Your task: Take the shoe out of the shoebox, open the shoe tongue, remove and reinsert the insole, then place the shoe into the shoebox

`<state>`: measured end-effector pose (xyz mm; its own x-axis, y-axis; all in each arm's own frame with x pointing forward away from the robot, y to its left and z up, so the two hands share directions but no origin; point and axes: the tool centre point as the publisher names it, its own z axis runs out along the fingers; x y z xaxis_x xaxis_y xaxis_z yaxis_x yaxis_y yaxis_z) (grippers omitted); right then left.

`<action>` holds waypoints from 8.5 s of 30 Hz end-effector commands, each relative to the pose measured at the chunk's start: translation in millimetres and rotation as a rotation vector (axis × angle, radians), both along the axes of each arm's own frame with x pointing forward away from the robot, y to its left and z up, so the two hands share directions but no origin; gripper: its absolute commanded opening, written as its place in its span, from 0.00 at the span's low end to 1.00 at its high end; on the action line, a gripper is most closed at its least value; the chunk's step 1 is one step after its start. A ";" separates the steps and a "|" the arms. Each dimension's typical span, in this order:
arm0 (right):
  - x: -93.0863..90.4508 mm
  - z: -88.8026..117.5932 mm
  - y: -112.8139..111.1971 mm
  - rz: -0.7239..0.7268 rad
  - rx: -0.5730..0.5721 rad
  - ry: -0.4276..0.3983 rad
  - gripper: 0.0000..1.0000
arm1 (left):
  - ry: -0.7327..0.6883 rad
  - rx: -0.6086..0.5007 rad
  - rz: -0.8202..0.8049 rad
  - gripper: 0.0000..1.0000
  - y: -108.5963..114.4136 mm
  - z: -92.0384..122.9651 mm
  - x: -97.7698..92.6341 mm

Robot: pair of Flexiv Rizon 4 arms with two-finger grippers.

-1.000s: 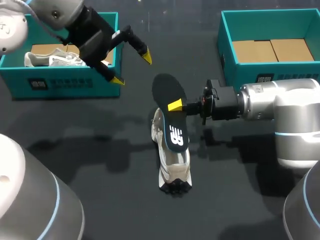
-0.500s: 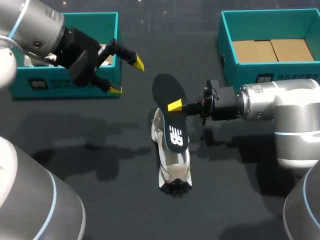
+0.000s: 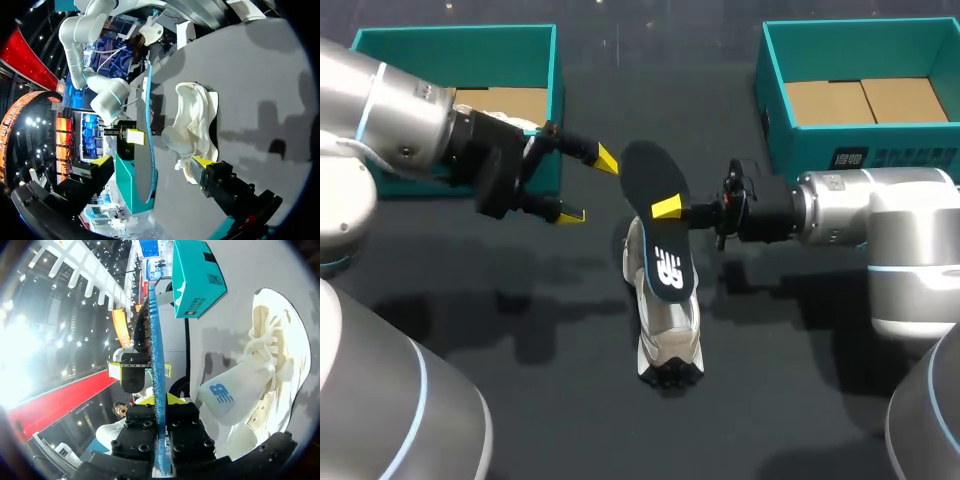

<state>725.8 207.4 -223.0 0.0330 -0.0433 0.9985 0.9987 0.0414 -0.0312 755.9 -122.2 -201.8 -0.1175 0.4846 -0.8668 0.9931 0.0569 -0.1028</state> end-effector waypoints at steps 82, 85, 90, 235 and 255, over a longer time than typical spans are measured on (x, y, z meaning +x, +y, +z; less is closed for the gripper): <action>-6.6 4.5 -41.8 0.054 0.018 -0.034 1.00 | -0.003 -0.285 0.195 0.00 -30.5 -18.7 -10.8; -6.6 4.5 -41.8 0.054 0.018 -0.034 1.00 | -0.010 -0.281 0.217 0.00 -21.9 -18.0 -15.5; -7.8 2.4 -47.0 0.075 0.007 -0.071 1.00 | 0.001 -0.275 0.208 0.00 -16.7 -15.8 -25.7; -65.7 -130.7 -85.9 0.899 -0.885 -1.514 1.00 | 0.883 -0.393 0.234 0.00 -103.1 -52.1 -156.1; -65.8 -135.2 -88.1 0.847 -0.951 -1.388 1.00 | 0.879 -0.390 0.220 0.00 -105.9 -57.0 -157.0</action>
